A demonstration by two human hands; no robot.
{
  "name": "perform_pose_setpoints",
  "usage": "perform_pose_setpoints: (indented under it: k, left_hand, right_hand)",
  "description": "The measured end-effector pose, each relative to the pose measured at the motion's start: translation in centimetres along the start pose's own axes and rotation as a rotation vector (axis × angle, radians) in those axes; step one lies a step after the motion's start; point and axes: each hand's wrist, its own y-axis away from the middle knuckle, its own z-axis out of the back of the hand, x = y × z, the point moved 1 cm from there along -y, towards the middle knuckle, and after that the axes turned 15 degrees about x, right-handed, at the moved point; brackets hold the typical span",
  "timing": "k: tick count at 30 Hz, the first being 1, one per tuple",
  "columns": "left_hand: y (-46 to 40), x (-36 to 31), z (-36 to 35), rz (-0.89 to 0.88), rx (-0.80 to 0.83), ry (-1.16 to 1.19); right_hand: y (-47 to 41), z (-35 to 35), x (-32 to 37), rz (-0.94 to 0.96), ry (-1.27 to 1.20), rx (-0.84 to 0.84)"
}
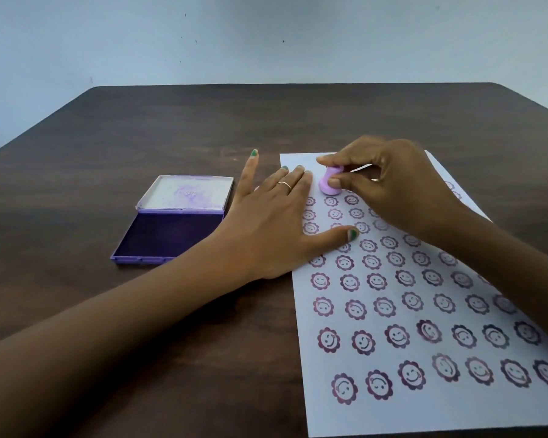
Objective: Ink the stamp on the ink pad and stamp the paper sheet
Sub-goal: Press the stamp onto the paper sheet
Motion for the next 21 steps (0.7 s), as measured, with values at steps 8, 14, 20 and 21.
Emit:
perform_pose_setpoints:
  k: [8,14,20,21]
  left_hand:
    - [-0.03,0.06,-0.11,-0.002,-0.006,0.008]
    - [-0.02,0.05,-0.09,-0.007,-0.007,0.006]
    - [-0.02,0.12,-0.11,-0.008,-0.014,0.005]
    - [-0.02,0.14,-0.11,-0.010,-0.019,0.005]
  right_hand:
    - [-0.13,-0.24,-0.17,-0.002,0.019,0.003]
    - [-0.22,-0.36,0.05,-0.015,0.000,-0.005]
    - [-0.58,0.14,0.35,-0.053,-0.062,0.014]
    - [-0.65,0.18,0.38,-0.061,-0.063,0.028]
